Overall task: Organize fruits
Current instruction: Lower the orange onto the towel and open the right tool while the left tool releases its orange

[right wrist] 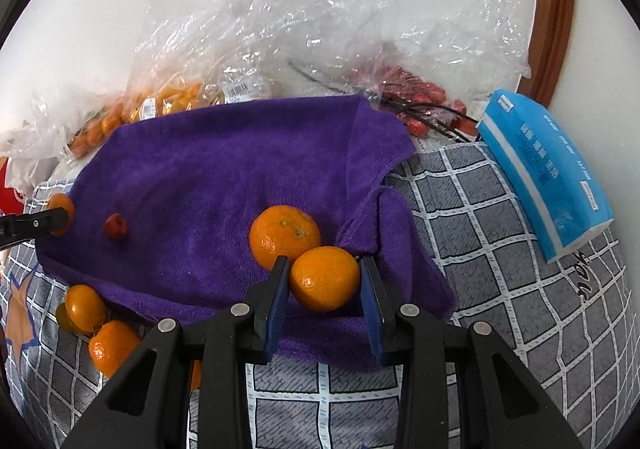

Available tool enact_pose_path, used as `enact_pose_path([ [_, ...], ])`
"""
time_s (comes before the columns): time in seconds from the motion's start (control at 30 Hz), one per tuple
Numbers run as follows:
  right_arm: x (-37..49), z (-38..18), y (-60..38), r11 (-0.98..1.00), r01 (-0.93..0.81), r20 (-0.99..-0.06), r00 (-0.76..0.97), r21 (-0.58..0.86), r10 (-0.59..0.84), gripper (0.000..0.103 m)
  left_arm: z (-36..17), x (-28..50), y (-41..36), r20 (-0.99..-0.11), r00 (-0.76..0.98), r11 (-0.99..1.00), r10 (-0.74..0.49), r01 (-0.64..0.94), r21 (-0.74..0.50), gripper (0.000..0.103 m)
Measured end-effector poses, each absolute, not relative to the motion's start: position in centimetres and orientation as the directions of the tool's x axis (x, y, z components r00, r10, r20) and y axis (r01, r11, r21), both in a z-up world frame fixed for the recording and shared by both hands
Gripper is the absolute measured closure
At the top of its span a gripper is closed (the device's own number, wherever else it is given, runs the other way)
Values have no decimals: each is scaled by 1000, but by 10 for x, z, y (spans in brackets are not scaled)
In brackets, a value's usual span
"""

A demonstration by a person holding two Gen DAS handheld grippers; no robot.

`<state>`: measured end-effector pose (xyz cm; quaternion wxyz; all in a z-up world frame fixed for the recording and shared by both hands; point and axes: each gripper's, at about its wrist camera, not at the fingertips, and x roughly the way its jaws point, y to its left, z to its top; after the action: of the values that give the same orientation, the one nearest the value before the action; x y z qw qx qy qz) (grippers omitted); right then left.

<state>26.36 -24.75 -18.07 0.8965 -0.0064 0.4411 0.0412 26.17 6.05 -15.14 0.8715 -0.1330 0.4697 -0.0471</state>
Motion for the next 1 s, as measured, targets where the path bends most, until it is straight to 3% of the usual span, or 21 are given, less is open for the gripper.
enact_pose_path([
  [0.3, 263, -183, -245, 995, -99, -788, 611, 15, 72, 67, -157, 266, 54, -808, 557, 968, -192, -28, -249, 63],
  [0.63, 248, -163, -244, 995, -97, -758, 647, 28, 84, 49, -166, 270, 46, -827, 525, 969, -201, -19, -248, 63],
  [0.83, 236, -151, -245, 996, -83, -736, 672, 33, 80, 45, -169, 268, 43, -834, 518, 973, -190, -12, -229, 63],
  [1.0, 228, -149, -241, 996, -79, -725, 684, 41, 84, 44, -163, 263, 41, -837, 510, 973, -196, -3, -229, 54],
])
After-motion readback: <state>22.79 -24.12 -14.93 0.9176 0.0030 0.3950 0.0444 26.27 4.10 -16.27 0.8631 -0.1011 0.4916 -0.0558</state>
